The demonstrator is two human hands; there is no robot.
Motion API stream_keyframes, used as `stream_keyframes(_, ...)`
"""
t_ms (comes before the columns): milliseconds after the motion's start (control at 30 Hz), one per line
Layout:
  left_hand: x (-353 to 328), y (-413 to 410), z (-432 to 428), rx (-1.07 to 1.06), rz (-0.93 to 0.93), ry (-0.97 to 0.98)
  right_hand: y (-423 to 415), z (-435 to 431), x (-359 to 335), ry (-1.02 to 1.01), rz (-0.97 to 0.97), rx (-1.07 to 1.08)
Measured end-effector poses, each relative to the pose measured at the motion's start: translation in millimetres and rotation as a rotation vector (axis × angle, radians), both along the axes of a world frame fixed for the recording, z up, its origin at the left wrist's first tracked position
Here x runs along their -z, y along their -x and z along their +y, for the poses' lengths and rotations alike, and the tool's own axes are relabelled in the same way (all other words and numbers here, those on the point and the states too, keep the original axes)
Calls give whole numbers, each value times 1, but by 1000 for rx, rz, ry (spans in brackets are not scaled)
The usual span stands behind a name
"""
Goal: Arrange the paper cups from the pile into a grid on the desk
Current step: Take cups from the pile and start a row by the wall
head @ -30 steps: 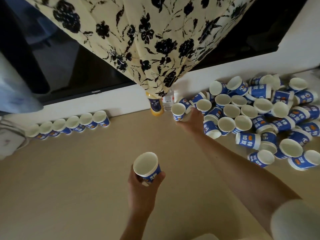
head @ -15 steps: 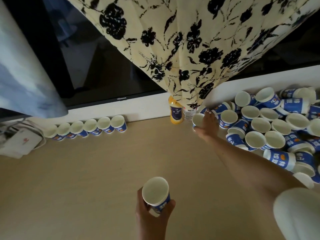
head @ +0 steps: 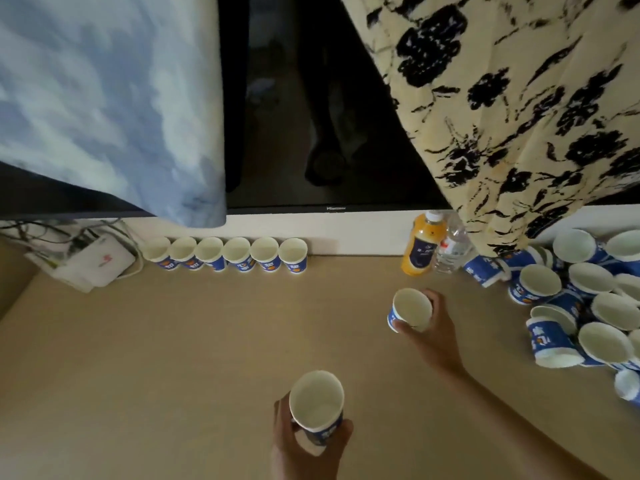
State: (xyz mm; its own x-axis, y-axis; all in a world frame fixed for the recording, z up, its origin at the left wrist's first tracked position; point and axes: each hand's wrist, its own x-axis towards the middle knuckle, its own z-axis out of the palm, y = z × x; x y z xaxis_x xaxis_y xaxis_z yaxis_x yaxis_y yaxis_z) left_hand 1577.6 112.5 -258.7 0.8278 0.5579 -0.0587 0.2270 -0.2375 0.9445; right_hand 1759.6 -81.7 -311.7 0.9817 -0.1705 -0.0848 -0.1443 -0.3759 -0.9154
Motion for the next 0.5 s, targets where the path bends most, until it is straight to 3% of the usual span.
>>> stream_keyframes(300, 28, -35, 73, 21, -68, -69, -61, 112, 20, -156, -74, -71)
stream_keyframes(500, 45, -50, 102, 113, -85, -127, -110, 148, 48, -130, -147, -154)
